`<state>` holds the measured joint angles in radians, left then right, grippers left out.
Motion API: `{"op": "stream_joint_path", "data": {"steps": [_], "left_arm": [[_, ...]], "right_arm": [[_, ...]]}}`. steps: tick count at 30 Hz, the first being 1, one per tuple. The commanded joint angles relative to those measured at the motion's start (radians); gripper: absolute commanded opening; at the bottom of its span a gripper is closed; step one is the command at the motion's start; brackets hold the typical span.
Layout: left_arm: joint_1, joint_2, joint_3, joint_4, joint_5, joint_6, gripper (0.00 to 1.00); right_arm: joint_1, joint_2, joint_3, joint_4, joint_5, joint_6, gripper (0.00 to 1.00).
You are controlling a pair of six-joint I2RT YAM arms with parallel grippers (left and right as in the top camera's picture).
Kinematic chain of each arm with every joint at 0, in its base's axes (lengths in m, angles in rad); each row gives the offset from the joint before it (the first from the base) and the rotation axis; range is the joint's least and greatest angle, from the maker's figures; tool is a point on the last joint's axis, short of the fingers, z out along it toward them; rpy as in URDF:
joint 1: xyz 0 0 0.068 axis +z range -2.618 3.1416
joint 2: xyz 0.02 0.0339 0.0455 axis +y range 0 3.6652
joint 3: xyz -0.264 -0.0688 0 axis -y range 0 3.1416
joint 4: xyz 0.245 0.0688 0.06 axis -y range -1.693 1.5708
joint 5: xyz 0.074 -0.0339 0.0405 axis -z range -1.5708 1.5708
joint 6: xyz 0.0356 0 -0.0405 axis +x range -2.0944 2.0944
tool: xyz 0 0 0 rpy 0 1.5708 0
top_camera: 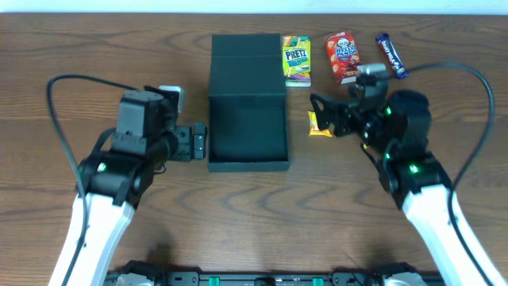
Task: Pack container
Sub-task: 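Reach the right gripper toward the green Pretz box, then grasp the green Pretz box with the right gripper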
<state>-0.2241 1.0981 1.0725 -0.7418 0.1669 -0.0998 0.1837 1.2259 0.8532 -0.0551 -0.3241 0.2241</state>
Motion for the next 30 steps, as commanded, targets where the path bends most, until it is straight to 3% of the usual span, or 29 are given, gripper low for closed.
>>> {"op": "stream_joint_path", "data": {"steps": [1,14,30], "left_arm": [[0.001,-0.084,0.004,-0.019,0.019,0.007,0.95],[0.001,-0.343,0.004,-0.175,0.016,0.008,0.95],[0.001,-0.348,0.004,-0.257,0.014,0.007,0.95]], "right_arm": [[0.006,0.073,0.074,-0.001,-0.005,-0.051,0.96],[0.015,0.356,0.280,-0.001,0.015,-0.084,0.96],[0.100,0.694,0.594,-0.018,0.176,-0.091,0.95]]}}
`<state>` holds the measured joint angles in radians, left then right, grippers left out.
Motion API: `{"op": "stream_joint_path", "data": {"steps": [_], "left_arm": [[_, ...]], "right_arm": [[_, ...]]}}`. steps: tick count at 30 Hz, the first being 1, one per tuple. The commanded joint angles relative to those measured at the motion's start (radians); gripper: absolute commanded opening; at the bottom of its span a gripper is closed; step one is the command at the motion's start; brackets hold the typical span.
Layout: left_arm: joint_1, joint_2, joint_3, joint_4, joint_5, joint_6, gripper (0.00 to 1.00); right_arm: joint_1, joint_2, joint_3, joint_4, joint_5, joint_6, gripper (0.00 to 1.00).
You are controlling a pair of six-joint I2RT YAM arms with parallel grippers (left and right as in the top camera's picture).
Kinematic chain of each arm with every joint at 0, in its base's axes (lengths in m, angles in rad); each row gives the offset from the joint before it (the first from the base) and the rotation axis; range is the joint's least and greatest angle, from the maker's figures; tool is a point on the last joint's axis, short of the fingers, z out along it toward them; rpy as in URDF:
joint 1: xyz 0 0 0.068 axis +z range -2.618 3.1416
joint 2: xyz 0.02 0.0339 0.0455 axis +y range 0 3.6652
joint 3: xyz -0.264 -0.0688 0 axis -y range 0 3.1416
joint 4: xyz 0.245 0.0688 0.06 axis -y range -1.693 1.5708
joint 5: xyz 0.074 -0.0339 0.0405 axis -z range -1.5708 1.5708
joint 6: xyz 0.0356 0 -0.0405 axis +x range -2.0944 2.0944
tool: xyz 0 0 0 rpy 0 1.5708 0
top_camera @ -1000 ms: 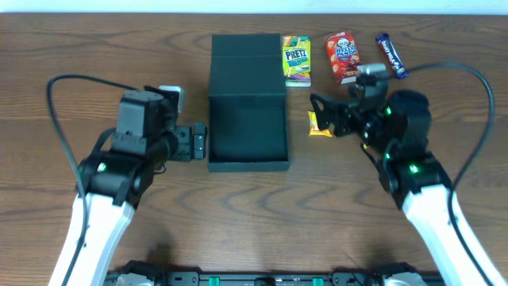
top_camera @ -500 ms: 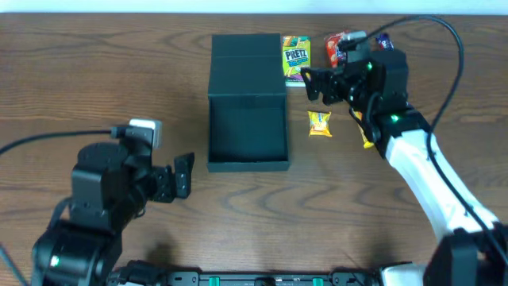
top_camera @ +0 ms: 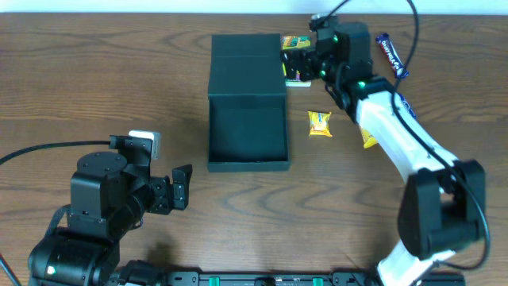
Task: Pack container
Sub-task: 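Grasp the green Pretz box with the right gripper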
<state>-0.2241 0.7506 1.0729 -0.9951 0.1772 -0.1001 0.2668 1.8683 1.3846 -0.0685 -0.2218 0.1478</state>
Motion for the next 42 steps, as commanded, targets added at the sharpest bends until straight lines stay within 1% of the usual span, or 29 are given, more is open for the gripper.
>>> {"op": "stream_joint_path", "data": {"steps": [1,5,10,15,21,26,31,38,42], "left_arm": [[0.001,0.000,0.003,-0.003,0.004,0.008,0.95],[0.001,0.000,0.003,-0.004,0.003,0.008,0.95],[0.001,0.000,0.003,-0.003,0.004,0.008,0.95],[0.001,0.000,0.003,-0.003,0.003,0.008,0.95],[0.001,0.000,0.003,-0.003,0.004,0.008,0.95],[0.001,0.000,0.003,-0.003,0.004,0.008,0.95],[0.001,0.000,0.003,-0.003,0.003,0.008,0.95],[0.001,0.000,0.003,-0.004,0.004,0.008,0.95],[0.001,0.000,0.003,-0.003,0.004,0.008,0.95]], "right_arm": [[0.018,0.073,0.084,-0.007,0.090,-0.014,0.95],[0.019,0.183,0.195,-0.046,0.140,-0.014,0.95],[0.017,0.307,0.295,-0.063,0.197,0.029,0.95],[0.014,0.406,0.336,-0.049,0.233,0.104,0.95],[0.014,0.514,0.411,-0.040,0.236,0.111,0.94],[0.011,0.567,0.465,-0.063,0.278,0.129,0.94],[0.006,0.587,0.468,-0.073,0.277,0.167,0.93],[0.007,0.601,0.468,-0.121,0.278,0.166,0.92],[0.007,0.605,0.468,-0.145,0.283,0.166,0.88]]}}
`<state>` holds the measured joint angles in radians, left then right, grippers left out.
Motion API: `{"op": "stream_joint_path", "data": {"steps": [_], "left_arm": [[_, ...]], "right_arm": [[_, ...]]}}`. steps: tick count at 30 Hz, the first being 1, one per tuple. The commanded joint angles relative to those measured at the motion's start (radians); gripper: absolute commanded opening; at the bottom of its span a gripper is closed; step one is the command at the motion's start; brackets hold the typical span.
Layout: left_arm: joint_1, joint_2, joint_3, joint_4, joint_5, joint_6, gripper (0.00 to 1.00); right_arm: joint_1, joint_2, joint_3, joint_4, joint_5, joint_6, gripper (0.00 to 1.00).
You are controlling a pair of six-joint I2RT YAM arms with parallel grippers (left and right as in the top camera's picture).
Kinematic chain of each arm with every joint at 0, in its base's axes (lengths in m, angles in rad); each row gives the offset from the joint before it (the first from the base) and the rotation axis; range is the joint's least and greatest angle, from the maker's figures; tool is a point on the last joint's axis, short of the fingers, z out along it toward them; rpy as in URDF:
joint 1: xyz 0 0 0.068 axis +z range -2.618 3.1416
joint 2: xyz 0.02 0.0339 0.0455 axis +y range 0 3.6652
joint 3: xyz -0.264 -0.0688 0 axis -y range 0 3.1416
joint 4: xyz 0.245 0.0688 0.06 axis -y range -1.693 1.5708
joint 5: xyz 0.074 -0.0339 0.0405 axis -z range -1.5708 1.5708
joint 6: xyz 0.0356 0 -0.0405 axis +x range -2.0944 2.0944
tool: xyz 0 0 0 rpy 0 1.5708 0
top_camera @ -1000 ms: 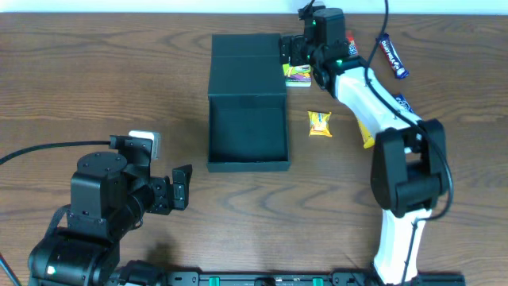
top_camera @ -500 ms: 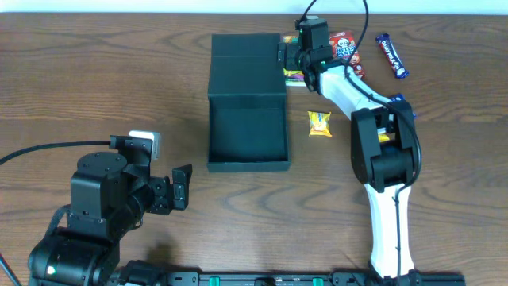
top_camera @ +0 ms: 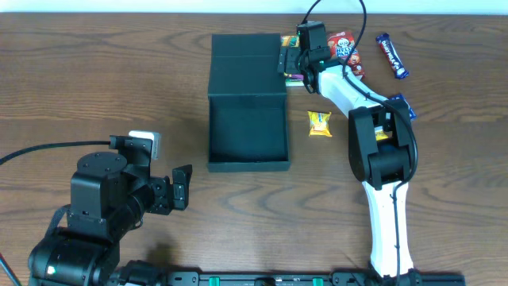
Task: Pack container
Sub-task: 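Grasp the green Pretz box with the right gripper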
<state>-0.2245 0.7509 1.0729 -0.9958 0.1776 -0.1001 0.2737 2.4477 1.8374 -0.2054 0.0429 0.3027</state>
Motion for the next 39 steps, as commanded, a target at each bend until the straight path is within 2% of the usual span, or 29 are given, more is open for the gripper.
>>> {"op": "stream_joint_path", "data": {"steps": [1,9,14,19,25,33,39], "left_arm": [[0.002,0.000,0.003,-0.003,0.003,0.008,0.95],[0.002,0.000,0.003,-0.003,0.003,0.008,0.95],[0.002,0.000,0.003,-0.003,0.003,0.008,0.95],[0.002,0.000,0.003,-0.003,0.003,0.008,0.95],[0.002,0.000,0.003,-0.003,0.003,0.008,0.95],[0.002,0.000,0.003,-0.003,0.003,0.008,0.95],[0.002,0.000,0.003,-0.003,0.003,0.008,0.95]], "right_arm": [[0.000,0.025,0.016,-0.013,0.027,0.010,0.85],[0.002,0.025,0.016,-0.061,0.074,-0.023,0.75],[0.002,0.025,0.036,-0.066,0.073,-0.023,0.73],[0.003,0.025,0.131,-0.117,0.072,-0.027,0.72],[0.003,0.024,0.292,-0.257,0.052,-0.027,0.72],[0.007,0.024,0.514,-0.502,-0.078,-0.027,0.69],[0.035,0.023,0.628,-0.675,-0.079,-0.026,0.70]]}}
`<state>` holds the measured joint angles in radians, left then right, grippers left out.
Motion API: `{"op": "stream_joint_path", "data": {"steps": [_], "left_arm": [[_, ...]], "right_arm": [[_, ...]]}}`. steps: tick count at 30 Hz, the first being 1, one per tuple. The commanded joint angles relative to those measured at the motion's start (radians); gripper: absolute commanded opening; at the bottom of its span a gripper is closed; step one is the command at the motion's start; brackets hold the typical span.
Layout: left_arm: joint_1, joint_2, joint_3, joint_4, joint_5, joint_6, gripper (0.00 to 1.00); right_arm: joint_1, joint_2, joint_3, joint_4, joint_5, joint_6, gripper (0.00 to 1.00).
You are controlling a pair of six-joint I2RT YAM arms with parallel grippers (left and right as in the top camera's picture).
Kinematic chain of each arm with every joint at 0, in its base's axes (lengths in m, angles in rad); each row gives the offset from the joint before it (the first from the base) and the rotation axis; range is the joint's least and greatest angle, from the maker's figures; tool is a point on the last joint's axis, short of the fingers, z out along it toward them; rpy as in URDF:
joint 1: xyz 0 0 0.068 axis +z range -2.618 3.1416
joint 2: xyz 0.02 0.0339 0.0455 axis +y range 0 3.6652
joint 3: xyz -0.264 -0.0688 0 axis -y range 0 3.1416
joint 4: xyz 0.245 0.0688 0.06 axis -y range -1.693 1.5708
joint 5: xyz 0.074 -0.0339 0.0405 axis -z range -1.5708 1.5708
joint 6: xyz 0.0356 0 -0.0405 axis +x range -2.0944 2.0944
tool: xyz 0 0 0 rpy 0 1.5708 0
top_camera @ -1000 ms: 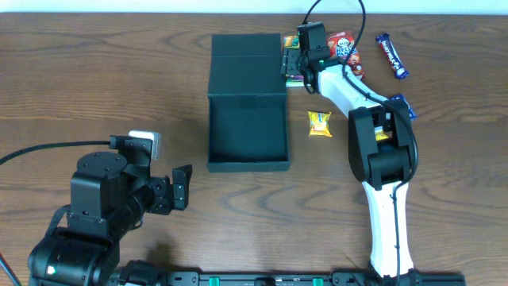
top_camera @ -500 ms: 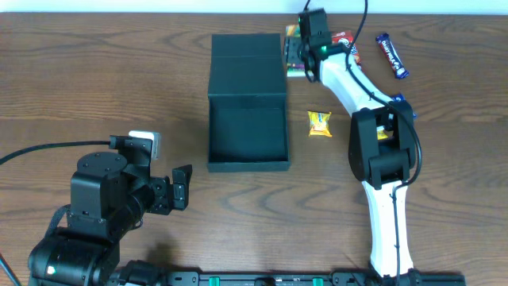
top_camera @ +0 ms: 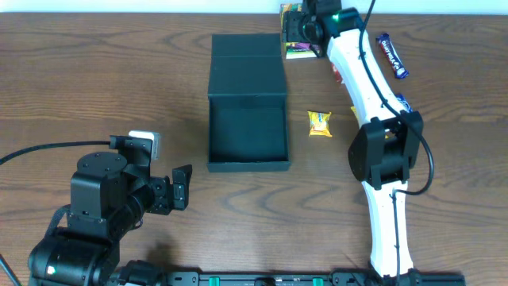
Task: Pack container
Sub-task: 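Grasp the green Pretz box with the right gripper, then lift the Pretz box and carry it over the black box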
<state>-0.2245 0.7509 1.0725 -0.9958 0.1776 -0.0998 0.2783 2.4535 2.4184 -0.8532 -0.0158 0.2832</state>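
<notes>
The black container (top_camera: 248,135) lies open at mid-table, and its lid (top_camera: 246,65) is folded back behind it. My right arm stretches to the table's far edge. There my right gripper (top_camera: 294,30) is shut on the green-and-yellow Pretz packet (top_camera: 298,52), just right of the lid's far corner. Only the packet's edges show around the fingers. A small yellow snack (top_camera: 320,121) lies right of the container. My left gripper (top_camera: 183,189) is open at the near left, away from the container, with nothing between its fingers.
A blue candy bar (top_camera: 391,54) lies at the far right. A red snack packet (top_camera: 336,73) is mostly hidden under my right arm. A blue wrapper (top_camera: 402,101) and a yellow one (top_camera: 355,112) peek out beside the arm.
My right gripper and the Pretz packet have shifted from beside the lid's right edge toward the table's far edge. The left arm has not moved.
First my left gripper was at the container's left wall and my right one was near the small yellow snack. Then the left arm sat back at the near left and the right gripper was over the Pretz packet. It was down on the packet, and now holds it farther back.
</notes>
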Motion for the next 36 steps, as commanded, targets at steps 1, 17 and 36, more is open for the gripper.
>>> {"op": "stream_joint_path", "data": {"steps": [1,17,36], "left_arm": [[0.002,0.000,0.004,-0.003,0.003,0.007,0.95],[0.002,0.000,0.004,-0.003,0.003,0.007,0.95],[0.002,0.000,0.004,-0.003,0.003,0.007,0.95]], "right_arm": [[0.039,0.014,0.062,-0.060,-0.024,-0.007,0.70],[0.236,-0.106,0.147,-0.408,-0.063,-0.106,0.71],[0.116,-0.616,-0.306,-0.444,-0.175,-0.075,0.61]]}}
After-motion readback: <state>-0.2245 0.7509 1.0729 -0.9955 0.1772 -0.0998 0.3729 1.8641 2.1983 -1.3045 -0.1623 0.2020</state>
